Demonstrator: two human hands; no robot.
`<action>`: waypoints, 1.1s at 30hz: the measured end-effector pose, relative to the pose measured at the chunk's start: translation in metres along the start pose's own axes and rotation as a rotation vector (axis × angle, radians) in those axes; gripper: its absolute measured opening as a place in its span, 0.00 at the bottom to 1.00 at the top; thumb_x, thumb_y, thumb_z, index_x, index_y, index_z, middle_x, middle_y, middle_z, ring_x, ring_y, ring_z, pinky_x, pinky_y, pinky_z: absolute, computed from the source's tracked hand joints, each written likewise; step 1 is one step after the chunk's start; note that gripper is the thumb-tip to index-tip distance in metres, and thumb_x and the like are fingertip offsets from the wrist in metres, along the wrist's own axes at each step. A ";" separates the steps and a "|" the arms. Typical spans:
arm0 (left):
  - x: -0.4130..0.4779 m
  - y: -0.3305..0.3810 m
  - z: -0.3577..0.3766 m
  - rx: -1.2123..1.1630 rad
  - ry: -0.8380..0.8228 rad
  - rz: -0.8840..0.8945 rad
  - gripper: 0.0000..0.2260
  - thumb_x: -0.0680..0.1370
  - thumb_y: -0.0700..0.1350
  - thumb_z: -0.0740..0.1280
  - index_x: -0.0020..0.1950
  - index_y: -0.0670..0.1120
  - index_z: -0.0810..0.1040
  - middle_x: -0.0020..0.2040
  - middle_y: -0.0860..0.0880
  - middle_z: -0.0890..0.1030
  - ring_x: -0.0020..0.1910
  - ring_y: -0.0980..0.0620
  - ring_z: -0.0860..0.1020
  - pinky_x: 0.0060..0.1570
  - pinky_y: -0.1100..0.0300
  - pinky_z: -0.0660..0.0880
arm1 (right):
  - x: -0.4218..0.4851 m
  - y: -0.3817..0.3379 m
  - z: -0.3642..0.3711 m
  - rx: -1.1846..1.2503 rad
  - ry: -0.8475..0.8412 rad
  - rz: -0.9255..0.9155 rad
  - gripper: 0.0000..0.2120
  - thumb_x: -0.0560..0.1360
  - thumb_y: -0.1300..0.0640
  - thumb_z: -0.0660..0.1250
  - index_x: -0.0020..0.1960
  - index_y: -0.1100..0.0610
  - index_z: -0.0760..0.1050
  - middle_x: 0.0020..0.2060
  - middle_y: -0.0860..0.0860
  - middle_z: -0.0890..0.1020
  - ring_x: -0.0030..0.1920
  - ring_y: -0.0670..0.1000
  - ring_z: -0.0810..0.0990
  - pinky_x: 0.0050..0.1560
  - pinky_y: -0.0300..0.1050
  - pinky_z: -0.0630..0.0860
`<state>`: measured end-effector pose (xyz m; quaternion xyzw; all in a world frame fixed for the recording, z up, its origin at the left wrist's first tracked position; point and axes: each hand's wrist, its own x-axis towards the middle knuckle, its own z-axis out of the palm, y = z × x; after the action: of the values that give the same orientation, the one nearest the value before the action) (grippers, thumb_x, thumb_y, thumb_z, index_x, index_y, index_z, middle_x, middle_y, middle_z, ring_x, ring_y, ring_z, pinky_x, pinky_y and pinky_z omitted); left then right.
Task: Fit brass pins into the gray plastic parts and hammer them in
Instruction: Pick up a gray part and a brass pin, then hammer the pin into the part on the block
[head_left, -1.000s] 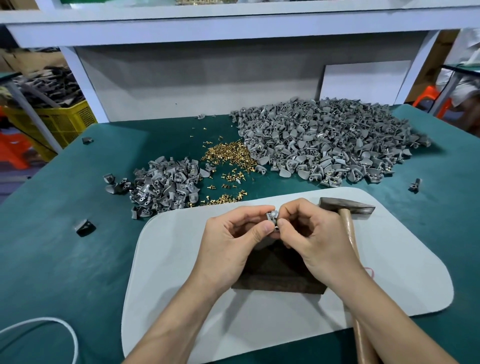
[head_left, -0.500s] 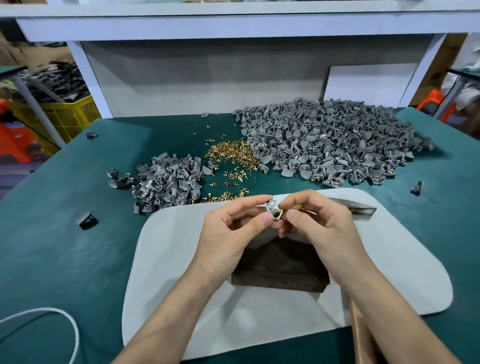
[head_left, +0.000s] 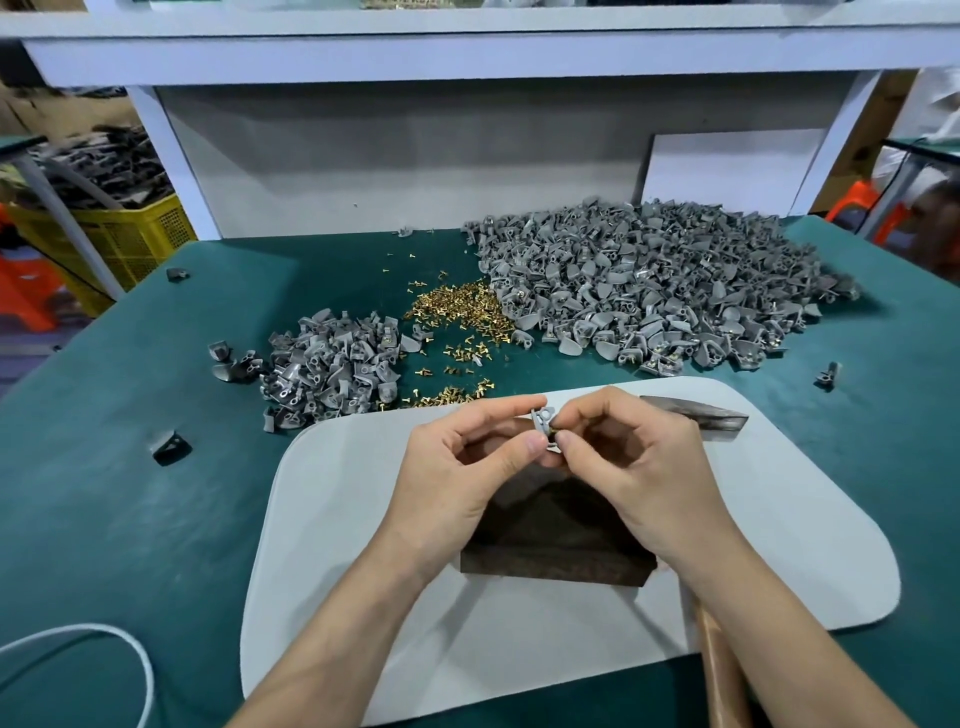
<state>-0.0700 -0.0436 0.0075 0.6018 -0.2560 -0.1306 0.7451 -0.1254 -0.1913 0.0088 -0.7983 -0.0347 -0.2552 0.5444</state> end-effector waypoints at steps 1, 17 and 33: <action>0.000 0.000 0.000 0.001 -0.001 0.003 0.13 0.69 0.41 0.70 0.52 0.44 0.81 0.36 0.49 0.84 0.37 0.57 0.82 0.42 0.70 0.75 | 0.000 0.001 0.000 -0.041 0.006 -0.028 0.06 0.69 0.61 0.69 0.41 0.50 0.78 0.34 0.49 0.82 0.37 0.54 0.82 0.43 0.55 0.80; 0.004 -0.013 -0.006 0.190 0.035 0.079 0.09 0.73 0.33 0.70 0.46 0.41 0.73 0.46 0.48 0.84 0.48 0.52 0.82 0.53 0.63 0.76 | 0.012 0.054 -0.070 -0.861 0.186 0.756 0.16 0.71 0.44 0.70 0.38 0.56 0.73 0.37 0.56 0.80 0.39 0.57 0.76 0.36 0.45 0.65; -0.008 -0.028 -0.014 0.467 -0.095 0.007 0.09 0.72 0.38 0.72 0.41 0.53 0.77 0.58 0.54 0.77 0.63 0.55 0.71 0.65 0.57 0.67 | 0.008 -0.075 -0.056 -0.408 -0.100 0.548 0.10 0.76 0.68 0.60 0.38 0.60 0.66 0.23 0.54 0.71 0.18 0.47 0.67 0.18 0.36 0.63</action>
<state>-0.0657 -0.0352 -0.0235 0.7502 -0.3161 -0.0937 0.5731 -0.1640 -0.2127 0.0920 -0.8819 0.2062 -0.0615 0.4194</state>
